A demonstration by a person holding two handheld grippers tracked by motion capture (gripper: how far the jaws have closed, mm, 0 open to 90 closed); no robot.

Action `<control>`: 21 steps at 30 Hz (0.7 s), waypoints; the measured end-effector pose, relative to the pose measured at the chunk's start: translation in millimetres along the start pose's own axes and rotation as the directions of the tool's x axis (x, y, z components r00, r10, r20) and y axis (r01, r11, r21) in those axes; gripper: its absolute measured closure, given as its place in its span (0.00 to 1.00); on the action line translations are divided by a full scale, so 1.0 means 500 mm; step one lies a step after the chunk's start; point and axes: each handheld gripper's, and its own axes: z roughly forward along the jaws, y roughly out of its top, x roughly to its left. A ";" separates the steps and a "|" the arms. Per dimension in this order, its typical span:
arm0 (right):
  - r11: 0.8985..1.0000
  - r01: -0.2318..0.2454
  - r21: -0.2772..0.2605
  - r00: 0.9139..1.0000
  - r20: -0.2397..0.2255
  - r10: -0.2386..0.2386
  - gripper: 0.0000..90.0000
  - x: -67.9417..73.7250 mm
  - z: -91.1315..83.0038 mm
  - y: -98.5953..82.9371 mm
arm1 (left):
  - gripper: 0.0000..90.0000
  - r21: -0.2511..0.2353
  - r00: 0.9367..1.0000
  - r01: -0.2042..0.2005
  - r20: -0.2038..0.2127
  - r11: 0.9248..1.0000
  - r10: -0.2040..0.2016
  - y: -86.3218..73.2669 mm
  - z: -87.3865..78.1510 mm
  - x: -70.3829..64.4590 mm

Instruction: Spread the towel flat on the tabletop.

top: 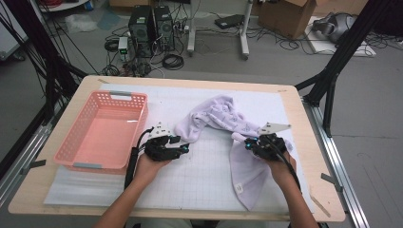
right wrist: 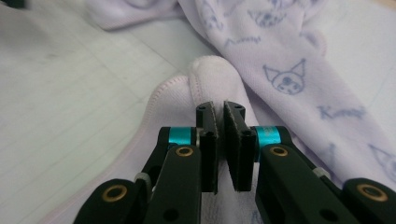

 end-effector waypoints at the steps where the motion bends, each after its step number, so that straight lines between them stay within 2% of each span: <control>1: 1.000 -0.002 -0.016 1.000 0.001 0.002 0.94 0.001 -0.017 -0.006 | 0.51 0.000 1.000 -0.001 -0.003 1.000 0.001 0.000 0.000 0.000; 3: 0.999 0.003 -0.044 1.000 -0.007 -0.004 0.94 -0.001 -0.050 -0.023 | 0.51 0.002 1.000 -0.004 -0.003 1.000 0.004 0.000 0.000 -0.001; 4: 0.999 0.003 -0.044 1.000 -0.007 -0.004 0.94 -0.001 -0.050 -0.023 | 0.51 0.002 1.000 -0.004 -0.003 1.000 0.004 0.000 0.000 -0.001; 5: 0.999 0.007 -0.037 1.000 0.005 -0.007 0.94 -0.002 -0.081 -0.042 | 0.51 0.002 1.000 -0.003 -0.004 1.000 0.003 0.000 0.000 -0.001; 6: 0.999 0.013 -0.039 1.000 0.013 -0.012 0.94 -0.006 -0.096 -0.053 | 0.51 0.004 1.000 -0.007 -0.005 1.000 0.007 0.000 0.000 -0.001; 7: 0.999 0.013 -0.039 1.000 0.013 -0.012 0.94 -0.006 -0.096 -0.053 | 0.51 0.004 1.000 -0.007 -0.005 1.000 0.007 0.000 0.000 -0.001; 8: 0.999 0.007 -0.034 1.000 0.030 -0.006 0.94 -0.014 -0.126 -0.075 | 0.51 0.003 1.000 -0.008 -0.004 1.000 0.008 0.000 0.000 -0.002; 10: 1.000 0.002 -0.026 0.999 0.047 -0.001 0.94 -0.023 -0.151 -0.097 | 0.51 0.001 1.000 -0.007 -0.005 1.000 0.007 0.000 0.001 -0.002; 12: 0.999 0.013 0.043 0.996 0.092 -0.017 0.94 -0.037 -0.170 -0.126 | 0.51 0.002 1.000 -0.008 -0.008 1.000 0.008 0.000 0.001 -0.002; 14: 0.993 0.014 0.115 0.990 0.140 -0.030 0.93 -0.050 -0.179 -0.153 | 0.51 -0.004 1.000 -0.004 -0.011 1.000 0.004 0.000 0.000 -0.001; 15: 0.993 0.014 0.115 0.990 0.140 -0.030 0.93 -0.050 -0.179 -0.153 | 0.51 -0.004 1.000 -0.004 -0.011 1.000 0.004 0.000 0.000 -0.001; 16: 0.994 -0.022 0.106 0.986 0.169 0.004 0.90 -0.062 -0.194 -0.170 | 0.51 -0.006 1.000 -0.004 -0.010 1.000 0.004 0.000 -0.001 0.000; 17: 0.994 -0.022 0.106 0.986 0.169 0.004 0.90 -0.062 -0.194 -0.170 | 0.51 -0.007 1.000 -0.003 -0.012 1.000 0.003 0.000 0.000 0.000; 18: 0.996 -0.037 0.077 0.984 0.178 0.022 0.87 -0.065 -0.203 -0.171 | 0.51 -0.007 1.000 -0.004 -0.013 1.000 0.004 0.000 0.000 0.001; 19: 0.998 -0.056 0.012 0.979 0.196 0.053 0.80 -0.066 -0.218 -0.160 | 0.51 -0.005 1.000 -0.002 -0.013 1.000 0.001 0.000 0.002 0.000; 21: 0.998 -0.051 -0.037 0.975 0.213 0.058 0.77 -0.059 -0.224 -0.135 | 0.51 -0.004 1.000 -0.005 -0.014 1.000 0.005 -0.001 0.003 0.000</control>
